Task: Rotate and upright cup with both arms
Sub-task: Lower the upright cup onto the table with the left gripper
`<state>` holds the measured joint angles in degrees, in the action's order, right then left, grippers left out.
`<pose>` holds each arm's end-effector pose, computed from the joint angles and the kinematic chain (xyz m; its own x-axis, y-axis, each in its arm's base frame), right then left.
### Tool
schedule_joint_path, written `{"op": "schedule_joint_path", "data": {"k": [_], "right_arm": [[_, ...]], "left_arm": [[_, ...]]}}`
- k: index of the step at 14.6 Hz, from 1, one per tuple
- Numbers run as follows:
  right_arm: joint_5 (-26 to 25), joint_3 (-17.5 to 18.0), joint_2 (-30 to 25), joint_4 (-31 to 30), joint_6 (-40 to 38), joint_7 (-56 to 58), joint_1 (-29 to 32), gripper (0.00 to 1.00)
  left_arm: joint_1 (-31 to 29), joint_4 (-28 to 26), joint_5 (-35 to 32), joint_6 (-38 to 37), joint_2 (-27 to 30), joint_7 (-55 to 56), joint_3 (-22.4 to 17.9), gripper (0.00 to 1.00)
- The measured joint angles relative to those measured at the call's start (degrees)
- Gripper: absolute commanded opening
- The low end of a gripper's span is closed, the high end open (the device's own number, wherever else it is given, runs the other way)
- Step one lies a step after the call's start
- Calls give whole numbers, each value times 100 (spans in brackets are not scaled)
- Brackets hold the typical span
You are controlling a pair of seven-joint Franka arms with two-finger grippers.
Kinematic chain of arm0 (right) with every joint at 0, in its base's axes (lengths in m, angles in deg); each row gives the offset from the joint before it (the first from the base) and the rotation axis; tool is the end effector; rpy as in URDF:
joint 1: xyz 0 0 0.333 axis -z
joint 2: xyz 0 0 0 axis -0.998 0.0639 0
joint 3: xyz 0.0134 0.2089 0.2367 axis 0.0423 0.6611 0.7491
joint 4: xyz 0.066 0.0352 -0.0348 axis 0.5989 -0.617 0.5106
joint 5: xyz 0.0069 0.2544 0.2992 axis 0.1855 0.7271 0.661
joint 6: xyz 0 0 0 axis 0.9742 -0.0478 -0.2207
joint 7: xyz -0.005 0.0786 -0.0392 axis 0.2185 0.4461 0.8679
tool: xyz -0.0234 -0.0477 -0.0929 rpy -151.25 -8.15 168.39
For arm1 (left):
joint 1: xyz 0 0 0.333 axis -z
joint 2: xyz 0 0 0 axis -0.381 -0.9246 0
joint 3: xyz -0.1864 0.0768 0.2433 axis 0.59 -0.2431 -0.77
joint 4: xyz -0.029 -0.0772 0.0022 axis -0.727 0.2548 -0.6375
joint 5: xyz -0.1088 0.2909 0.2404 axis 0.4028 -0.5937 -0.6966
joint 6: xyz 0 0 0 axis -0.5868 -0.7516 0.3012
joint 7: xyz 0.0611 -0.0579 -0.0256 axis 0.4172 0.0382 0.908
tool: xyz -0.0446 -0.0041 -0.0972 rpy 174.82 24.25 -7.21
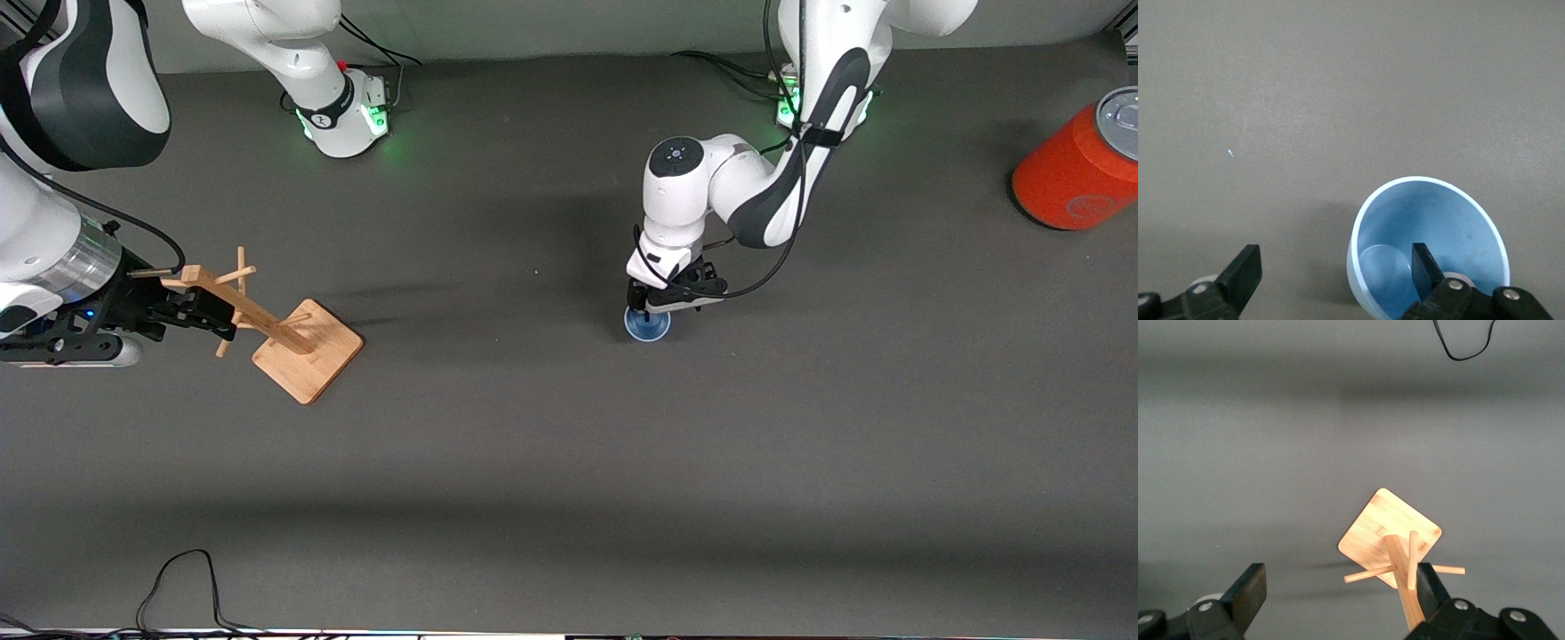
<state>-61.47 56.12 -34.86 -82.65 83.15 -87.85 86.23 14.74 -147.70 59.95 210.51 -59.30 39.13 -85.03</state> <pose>0.6029 0.0561 0.5536 0.9974 -0.0278 0.0664 -0.0282 -0.9996 0.0052 0.4338 -0.3735 0.2416 0.9482 0.1807 0.2613 0.1944 -0.9805 -0.0272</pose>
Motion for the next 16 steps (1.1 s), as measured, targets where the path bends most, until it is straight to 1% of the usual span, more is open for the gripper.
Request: {"op": "schedule_joint_path", "data": {"k": [8,12,14,15,16], "right_arm": [[0,0,-2,-5,-1,0,-8,100],[0,-1,-4,-5,-1,0,-8,100],[0,-1,-6,-5,-1,0,-8,100],[0,-1,-6,-5,-1,0,-8,100],[0,-1,-8,-5,0,0,-8,100]], "left_arm": [[190,-11,0,-571,89,118,105,100],[219,-28,0,-651,100,128,182,100],[216,-24,24,-823,162,94,177,100],[214,-15,141,-957,236,-32,177,100],[213,7,462,-1134,348,-355,175,100]]}}
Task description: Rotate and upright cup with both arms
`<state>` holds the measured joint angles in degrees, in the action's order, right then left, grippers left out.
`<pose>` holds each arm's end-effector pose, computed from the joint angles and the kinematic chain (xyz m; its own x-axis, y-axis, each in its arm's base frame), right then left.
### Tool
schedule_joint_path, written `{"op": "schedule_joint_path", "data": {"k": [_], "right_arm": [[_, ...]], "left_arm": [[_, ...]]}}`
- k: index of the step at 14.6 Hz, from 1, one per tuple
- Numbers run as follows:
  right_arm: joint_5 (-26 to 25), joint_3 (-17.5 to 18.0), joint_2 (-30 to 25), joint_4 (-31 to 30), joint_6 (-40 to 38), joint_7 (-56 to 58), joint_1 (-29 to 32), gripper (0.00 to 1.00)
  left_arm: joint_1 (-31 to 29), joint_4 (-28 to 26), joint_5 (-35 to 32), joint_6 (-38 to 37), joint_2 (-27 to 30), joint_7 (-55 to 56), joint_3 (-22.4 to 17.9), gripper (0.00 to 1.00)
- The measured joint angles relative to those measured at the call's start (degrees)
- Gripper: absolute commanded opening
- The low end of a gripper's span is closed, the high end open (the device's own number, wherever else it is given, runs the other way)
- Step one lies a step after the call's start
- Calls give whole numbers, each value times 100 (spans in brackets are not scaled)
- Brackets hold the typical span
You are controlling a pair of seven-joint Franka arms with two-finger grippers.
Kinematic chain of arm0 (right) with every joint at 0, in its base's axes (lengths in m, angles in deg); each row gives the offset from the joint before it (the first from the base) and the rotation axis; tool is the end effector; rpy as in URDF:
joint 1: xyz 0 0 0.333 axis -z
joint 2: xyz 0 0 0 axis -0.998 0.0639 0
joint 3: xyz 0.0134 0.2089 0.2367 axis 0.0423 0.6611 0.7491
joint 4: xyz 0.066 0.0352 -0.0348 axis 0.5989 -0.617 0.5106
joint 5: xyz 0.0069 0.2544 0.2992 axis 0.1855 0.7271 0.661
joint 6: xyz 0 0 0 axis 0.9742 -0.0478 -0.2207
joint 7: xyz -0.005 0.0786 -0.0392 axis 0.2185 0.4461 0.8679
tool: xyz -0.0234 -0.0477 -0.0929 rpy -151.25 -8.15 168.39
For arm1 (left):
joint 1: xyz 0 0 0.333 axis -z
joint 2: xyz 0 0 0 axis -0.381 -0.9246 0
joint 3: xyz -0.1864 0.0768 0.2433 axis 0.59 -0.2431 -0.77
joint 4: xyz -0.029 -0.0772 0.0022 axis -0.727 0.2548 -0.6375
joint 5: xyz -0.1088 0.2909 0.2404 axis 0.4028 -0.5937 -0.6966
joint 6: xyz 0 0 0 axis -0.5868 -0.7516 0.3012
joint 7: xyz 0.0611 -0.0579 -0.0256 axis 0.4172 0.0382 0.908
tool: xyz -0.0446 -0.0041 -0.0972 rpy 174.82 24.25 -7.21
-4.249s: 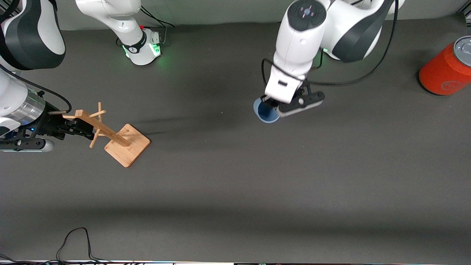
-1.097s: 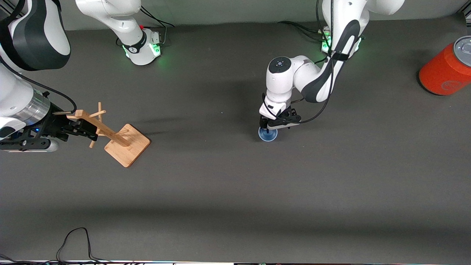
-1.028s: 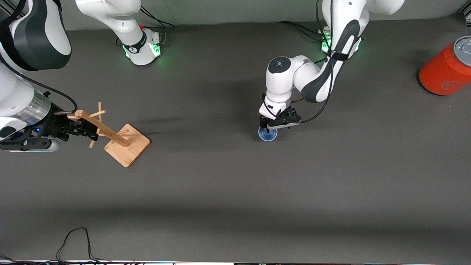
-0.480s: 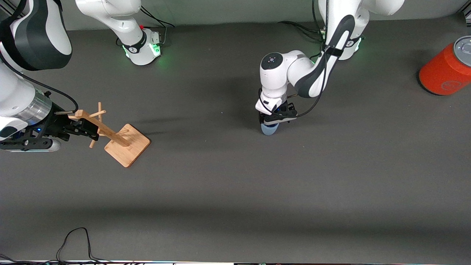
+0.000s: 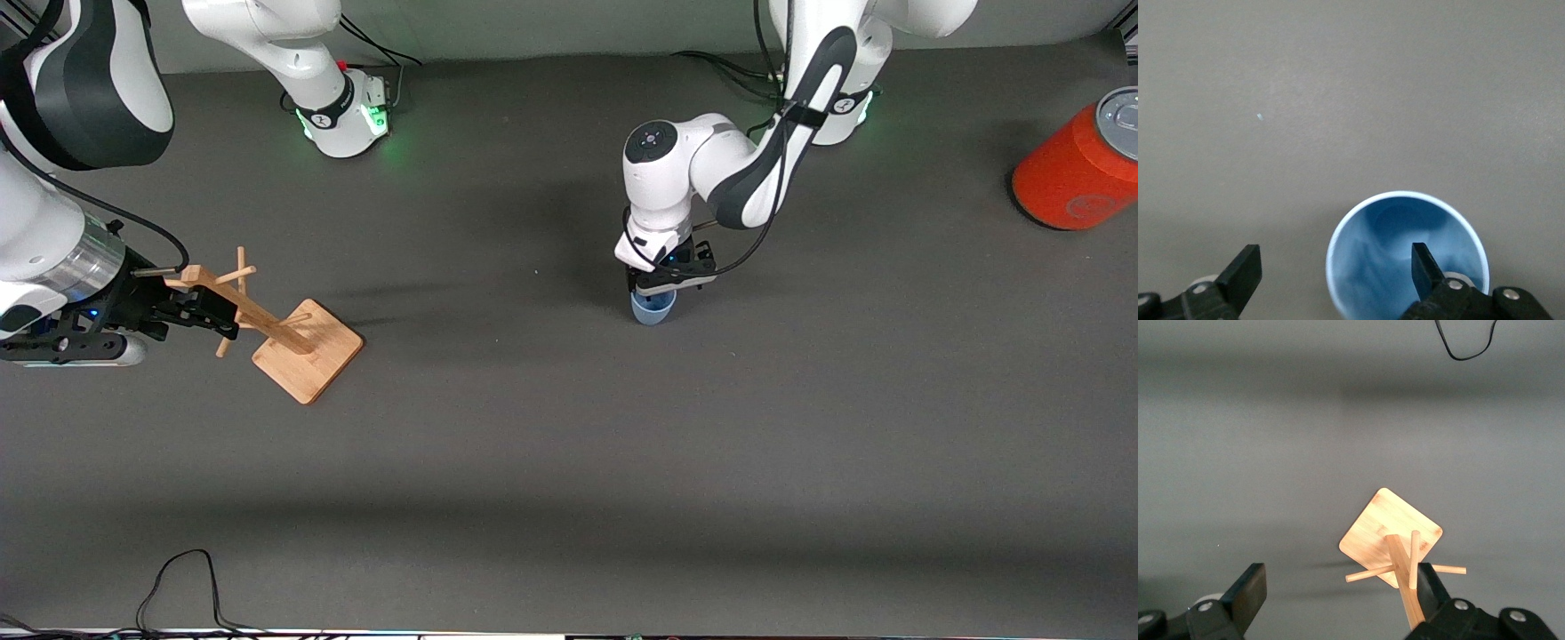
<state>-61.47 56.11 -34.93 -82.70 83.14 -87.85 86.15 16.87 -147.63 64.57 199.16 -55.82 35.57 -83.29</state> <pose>0.6024 0.0568 0.5539 0.9974 -0.0266 0.0665 -0.0270 -0.9996 0.0053 0.4068 -0.3842 0.2602 0.9707 0.1441 0.1923 0.1728 -0.9747 -0.1420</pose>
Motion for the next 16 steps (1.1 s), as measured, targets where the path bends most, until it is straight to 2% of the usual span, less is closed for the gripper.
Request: {"op": "schedule_joint_path", "data": {"k": [2,4,7,10,12,16], "right_arm": [[0,0,-6,0,0,0,0,100],[0,-1,-16,0,0,0,0,100],[0,-2,-23,0,2,0,0,100],[0,-8,-24,0,5,0,1,100],[0,-12,-32,0,6,0,1,100],[0,-21,-48,1,16,0,1,100]], "left_arm": [[-13,136,790,-561,314,-850,-22,100],[-99,467,1344,-1434,683,-1493,-46,100],[-399,1431,2121,-3145,1140,-2375,-84,100],[-1229,2549,2505,-4559,1347,-3192,-117,100],[-1915,2937,2559,-4960,1467,-3675,-145,100],[-2903,3083,2606,-5019,1666,-4225,-187,100]]}}
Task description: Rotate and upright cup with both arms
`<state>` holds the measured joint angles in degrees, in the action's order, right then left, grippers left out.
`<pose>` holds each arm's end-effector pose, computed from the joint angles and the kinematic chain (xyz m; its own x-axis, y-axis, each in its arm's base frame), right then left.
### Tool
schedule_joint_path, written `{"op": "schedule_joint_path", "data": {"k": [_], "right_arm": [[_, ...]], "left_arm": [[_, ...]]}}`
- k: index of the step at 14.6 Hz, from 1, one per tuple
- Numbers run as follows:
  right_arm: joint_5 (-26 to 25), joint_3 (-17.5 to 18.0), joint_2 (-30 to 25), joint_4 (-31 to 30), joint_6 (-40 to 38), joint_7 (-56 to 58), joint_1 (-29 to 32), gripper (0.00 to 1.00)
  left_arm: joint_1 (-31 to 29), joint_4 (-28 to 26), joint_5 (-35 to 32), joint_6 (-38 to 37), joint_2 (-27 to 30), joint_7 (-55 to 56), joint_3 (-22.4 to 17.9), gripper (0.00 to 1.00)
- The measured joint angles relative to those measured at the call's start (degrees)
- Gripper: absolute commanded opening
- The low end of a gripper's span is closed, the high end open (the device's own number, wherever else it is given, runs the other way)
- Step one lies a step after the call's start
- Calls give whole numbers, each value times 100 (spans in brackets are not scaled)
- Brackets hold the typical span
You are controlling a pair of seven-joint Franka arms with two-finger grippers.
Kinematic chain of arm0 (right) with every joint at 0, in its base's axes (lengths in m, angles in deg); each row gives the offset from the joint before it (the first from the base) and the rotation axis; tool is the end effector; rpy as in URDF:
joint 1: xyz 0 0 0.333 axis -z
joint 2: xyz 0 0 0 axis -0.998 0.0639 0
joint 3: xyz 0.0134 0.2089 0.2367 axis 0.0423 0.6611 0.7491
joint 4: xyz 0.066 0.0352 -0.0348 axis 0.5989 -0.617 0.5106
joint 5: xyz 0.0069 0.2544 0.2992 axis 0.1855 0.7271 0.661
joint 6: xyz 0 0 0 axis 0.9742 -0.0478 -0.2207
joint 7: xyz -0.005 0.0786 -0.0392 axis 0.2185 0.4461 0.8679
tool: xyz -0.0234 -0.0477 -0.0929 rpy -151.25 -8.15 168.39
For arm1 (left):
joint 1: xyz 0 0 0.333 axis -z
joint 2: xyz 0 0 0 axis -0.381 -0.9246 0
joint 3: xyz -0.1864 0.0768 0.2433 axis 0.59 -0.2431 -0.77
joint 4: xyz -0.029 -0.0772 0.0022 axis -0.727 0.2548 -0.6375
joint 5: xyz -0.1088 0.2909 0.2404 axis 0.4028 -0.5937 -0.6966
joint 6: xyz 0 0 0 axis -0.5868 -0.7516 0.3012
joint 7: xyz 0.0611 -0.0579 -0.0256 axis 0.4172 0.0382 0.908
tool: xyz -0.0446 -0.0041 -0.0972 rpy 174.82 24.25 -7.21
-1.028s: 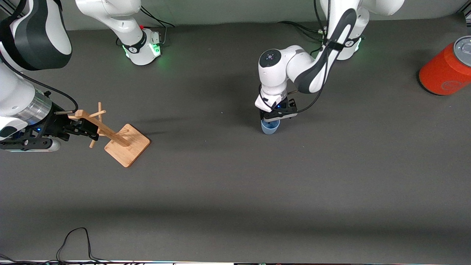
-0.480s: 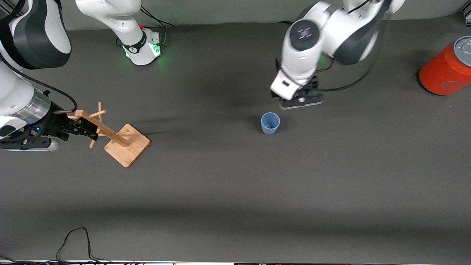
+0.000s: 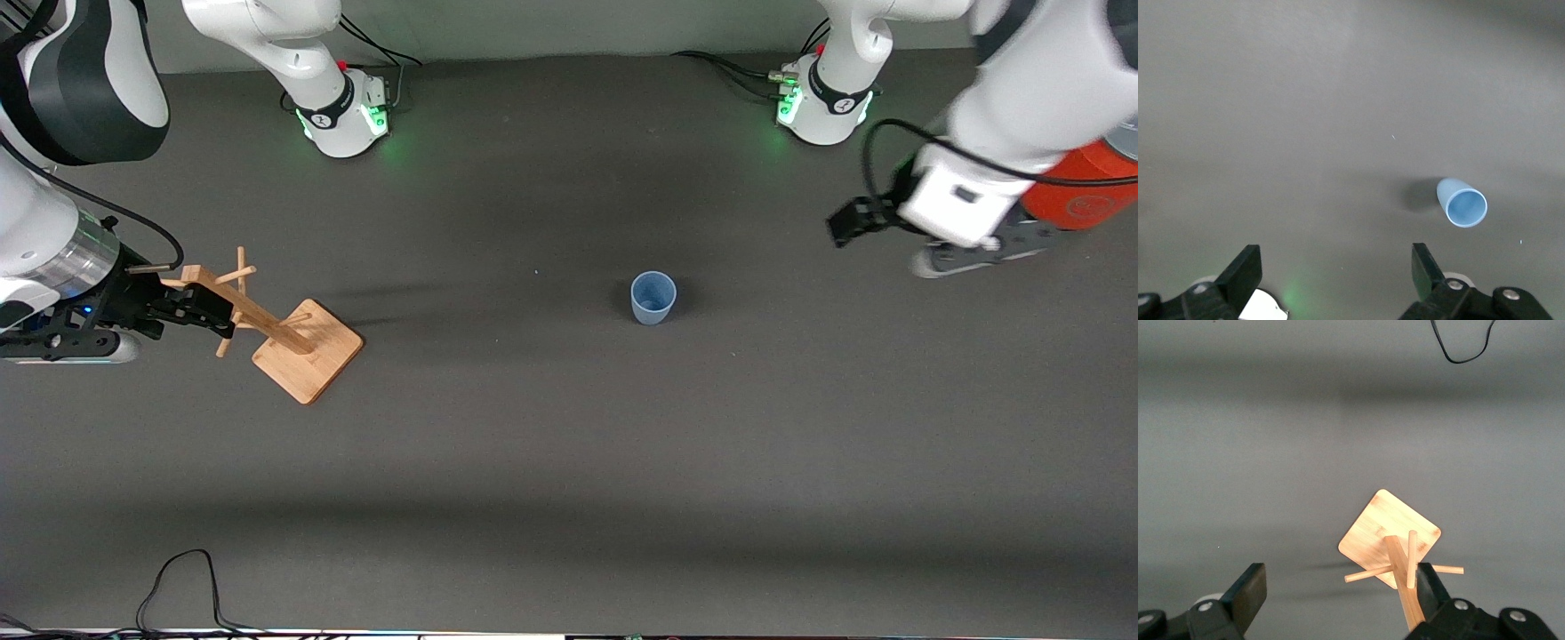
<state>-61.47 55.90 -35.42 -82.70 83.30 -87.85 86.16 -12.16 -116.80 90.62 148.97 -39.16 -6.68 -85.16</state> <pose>0.6010 0.0546 0.5593 0.9965 -0.0303 0.0778 -0.0308 -0.9995 0.0051 0.5316 -0.1259 0.5981 0.9599 0.2620 -0.0999 0.2641 -0.9645 0.0075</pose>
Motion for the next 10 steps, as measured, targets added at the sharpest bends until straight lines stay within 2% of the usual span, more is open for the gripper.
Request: {"op": "schedule_joint_path", "data": {"k": [5,10], "right_arm": [[0,-1,-2,1,89,0,0,100],[0,4,-2,1,97,0,-5,100]], "left_arm": [[-452,98,6,-56,-2,-804,-359,100],[-813,272,22,-56,-96,-2155,-186,100]]}}
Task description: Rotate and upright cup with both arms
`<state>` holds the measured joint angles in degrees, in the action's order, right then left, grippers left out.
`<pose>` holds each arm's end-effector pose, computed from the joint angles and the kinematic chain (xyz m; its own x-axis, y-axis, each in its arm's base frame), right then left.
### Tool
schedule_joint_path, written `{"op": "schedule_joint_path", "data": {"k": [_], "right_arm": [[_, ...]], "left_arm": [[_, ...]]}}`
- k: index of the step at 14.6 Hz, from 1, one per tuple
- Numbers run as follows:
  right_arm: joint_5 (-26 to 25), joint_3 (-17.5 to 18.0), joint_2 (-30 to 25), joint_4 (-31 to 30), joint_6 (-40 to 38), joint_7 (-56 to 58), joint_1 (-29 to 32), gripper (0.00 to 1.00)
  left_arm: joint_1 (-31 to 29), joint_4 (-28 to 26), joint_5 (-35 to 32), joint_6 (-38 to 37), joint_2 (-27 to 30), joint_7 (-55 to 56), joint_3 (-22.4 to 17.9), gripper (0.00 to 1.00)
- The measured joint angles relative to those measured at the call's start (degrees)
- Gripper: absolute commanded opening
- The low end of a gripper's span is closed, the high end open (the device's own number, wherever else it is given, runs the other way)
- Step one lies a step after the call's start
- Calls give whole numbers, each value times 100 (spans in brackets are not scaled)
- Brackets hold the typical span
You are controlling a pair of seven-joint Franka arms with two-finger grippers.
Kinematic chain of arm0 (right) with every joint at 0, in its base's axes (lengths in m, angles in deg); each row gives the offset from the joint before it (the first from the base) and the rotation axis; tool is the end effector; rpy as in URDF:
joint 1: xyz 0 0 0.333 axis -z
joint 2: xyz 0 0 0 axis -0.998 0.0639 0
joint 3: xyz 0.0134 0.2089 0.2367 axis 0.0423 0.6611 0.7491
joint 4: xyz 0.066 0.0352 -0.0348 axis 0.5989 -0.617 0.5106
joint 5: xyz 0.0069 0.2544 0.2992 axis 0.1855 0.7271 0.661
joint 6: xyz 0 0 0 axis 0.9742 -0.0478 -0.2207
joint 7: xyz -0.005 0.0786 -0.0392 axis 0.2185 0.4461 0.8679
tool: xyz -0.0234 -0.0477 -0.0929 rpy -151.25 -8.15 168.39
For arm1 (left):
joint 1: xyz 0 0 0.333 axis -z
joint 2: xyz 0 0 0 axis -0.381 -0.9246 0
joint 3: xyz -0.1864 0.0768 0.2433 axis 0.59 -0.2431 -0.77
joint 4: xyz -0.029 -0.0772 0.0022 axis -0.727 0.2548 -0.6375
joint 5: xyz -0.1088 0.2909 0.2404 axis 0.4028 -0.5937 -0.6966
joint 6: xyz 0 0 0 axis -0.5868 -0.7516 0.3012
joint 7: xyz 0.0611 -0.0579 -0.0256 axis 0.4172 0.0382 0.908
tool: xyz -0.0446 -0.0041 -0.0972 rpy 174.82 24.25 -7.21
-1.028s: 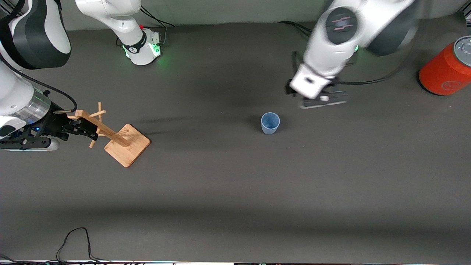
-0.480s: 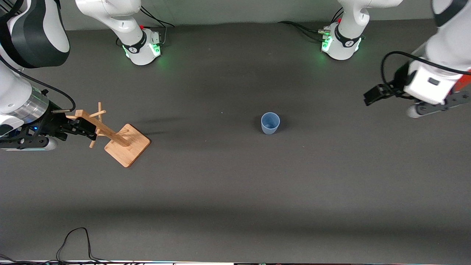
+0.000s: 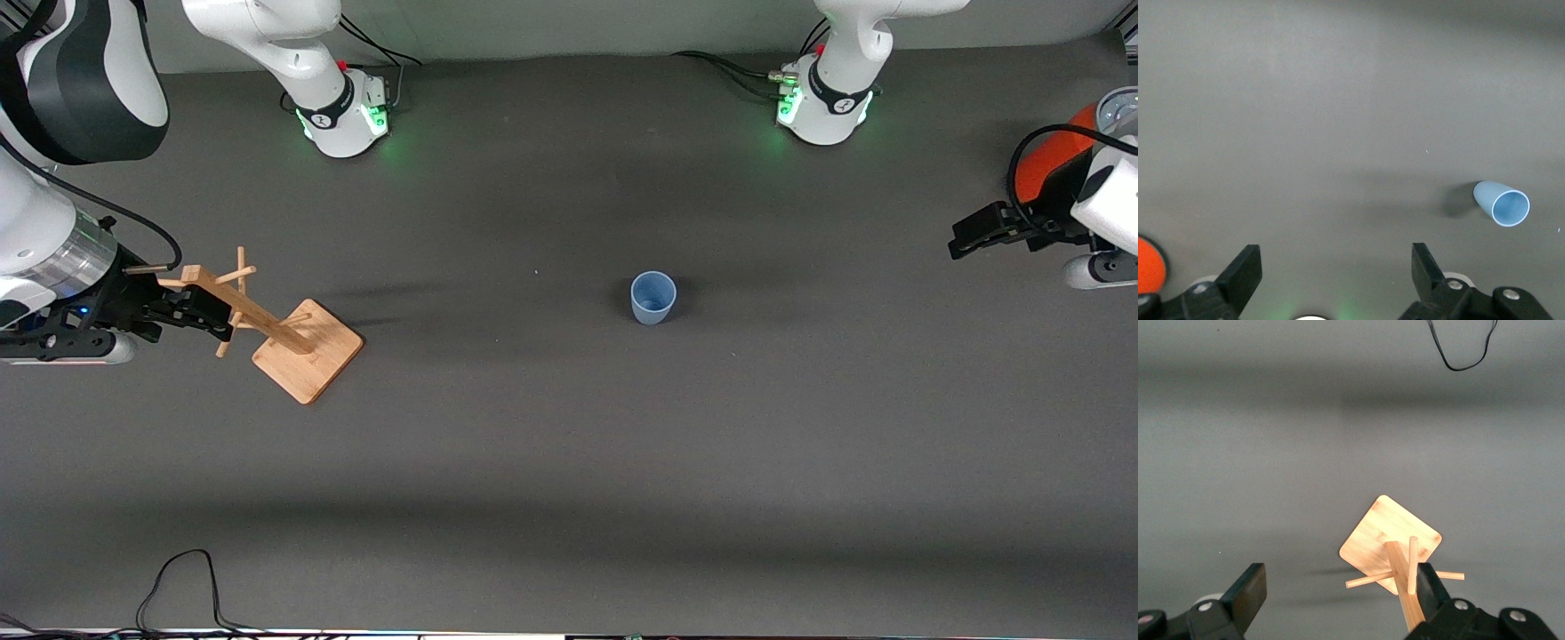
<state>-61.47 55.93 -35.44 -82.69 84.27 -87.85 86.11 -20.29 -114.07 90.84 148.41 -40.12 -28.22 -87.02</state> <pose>0.6025 0.0556 0.5612 0.9951 -0.0288 0.0951 -0.0292 -0.9996 0.0028 0.5509 -0.0324 0.6103 0.9956 0.0622 -0.0697 0.0658 -0.9966 0.0503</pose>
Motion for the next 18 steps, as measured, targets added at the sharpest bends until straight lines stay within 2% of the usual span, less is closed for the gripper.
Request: {"op": "schedule_joint_path", "data": {"k": [8,18], "right_arm": [[0,15,2,-15,-9,8,-10,100],[0,15,-1,16,-87,8,-10,100]], "left_arm": [[-115,41,-199,0,-35,-715,14,100],[-113,44,-327,-19,-60,-774,55,100]]}}
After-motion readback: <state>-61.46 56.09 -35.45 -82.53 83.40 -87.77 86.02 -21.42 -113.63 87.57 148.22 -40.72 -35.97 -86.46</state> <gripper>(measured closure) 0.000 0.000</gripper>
